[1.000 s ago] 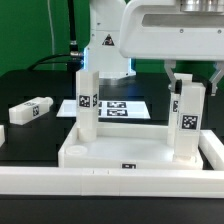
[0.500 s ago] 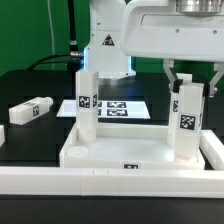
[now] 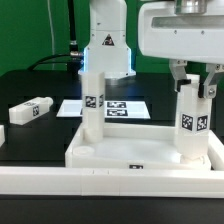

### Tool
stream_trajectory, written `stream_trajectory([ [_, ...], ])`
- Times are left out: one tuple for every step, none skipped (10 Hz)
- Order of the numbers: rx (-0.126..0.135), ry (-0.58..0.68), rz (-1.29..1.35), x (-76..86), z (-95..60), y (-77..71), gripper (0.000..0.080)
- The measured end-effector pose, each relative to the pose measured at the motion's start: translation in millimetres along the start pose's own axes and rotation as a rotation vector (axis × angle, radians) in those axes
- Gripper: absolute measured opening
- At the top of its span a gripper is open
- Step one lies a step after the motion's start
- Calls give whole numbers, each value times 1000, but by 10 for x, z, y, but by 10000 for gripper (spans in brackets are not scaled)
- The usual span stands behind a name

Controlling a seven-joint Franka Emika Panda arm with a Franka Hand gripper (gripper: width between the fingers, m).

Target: Assemble desk

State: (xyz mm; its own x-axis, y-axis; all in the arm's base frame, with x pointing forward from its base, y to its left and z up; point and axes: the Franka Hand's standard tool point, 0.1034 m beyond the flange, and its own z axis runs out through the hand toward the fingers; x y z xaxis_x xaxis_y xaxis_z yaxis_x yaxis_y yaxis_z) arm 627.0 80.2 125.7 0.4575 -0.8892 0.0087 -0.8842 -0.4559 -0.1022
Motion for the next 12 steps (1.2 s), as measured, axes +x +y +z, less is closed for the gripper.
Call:
stream_trajectory([
  [4,-5,80,-7,0,2,290],
  [7,-12,181,-16,3,-2,290],
  [11,-24,354,-43,6,-15,290],
  [11,-25,358,-43,6,-15,290],
  [11,-24,369,-43,7,-14,290],
  [10,-23,325,-43,14,-11,290],
  [3,-23,294,-55,32,-5,457],
  [-10,-29,272,-84,39,-13,607],
  [-6,-24,166,-84,40,-28,607],
  [-4,-17,75,-78,56,-31,640],
  [-4,-12,-28,-74,68,-32,640],
  [-6,-9,-112,-84,71,-36,648],
])
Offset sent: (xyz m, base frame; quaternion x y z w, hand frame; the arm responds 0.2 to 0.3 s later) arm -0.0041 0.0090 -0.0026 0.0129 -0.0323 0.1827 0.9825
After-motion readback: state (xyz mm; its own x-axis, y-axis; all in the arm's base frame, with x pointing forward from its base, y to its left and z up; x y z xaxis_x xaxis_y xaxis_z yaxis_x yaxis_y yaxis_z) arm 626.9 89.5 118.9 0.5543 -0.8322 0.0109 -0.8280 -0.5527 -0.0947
